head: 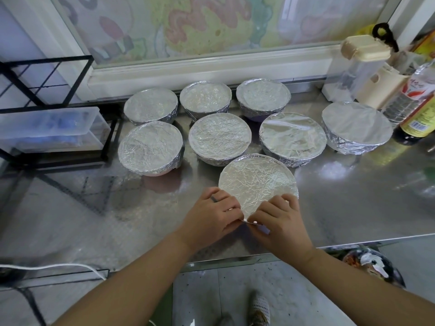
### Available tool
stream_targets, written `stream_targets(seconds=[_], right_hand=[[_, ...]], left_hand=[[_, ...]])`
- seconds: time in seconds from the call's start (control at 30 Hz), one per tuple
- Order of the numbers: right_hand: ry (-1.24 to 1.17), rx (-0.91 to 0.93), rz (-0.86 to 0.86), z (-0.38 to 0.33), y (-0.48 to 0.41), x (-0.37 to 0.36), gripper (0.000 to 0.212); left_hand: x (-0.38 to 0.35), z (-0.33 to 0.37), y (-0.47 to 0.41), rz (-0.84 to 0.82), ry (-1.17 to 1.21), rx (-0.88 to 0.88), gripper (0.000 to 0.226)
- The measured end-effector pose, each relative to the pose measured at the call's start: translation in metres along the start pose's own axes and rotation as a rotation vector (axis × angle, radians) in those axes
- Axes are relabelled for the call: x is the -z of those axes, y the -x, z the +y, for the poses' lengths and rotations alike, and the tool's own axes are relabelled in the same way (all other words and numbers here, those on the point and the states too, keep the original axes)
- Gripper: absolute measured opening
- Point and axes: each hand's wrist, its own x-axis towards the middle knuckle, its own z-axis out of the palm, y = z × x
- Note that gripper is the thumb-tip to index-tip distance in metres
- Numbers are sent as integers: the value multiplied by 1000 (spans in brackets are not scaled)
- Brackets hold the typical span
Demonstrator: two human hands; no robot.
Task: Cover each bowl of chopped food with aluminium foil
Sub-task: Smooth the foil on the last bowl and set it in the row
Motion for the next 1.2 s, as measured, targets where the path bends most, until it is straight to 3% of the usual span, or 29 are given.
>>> stream_targets(seconds=[0.23,0.33,0.57,0.8,0.93,1.2], right_hand=[[20,9,34,0,-3,-5,20],[-2,-8,23,-1,-7,1,18],[-85,138,-213,41,4,45,35],[-28,147,-286,70,7,57,31],[-53,177,-307,76,7,58,16],[-55,152,-253,66,7,47,16]], left_hand=[[1,-1,-2,47,-23,-22,16],[4,-11,2,54,-12,49,14],[5,-21,10,-38,126,212,17],[3,-20,4,-19,172,231,15],[4,-19,4,-26,169,228,18],[0,-20,5,-12,184,211,15]])
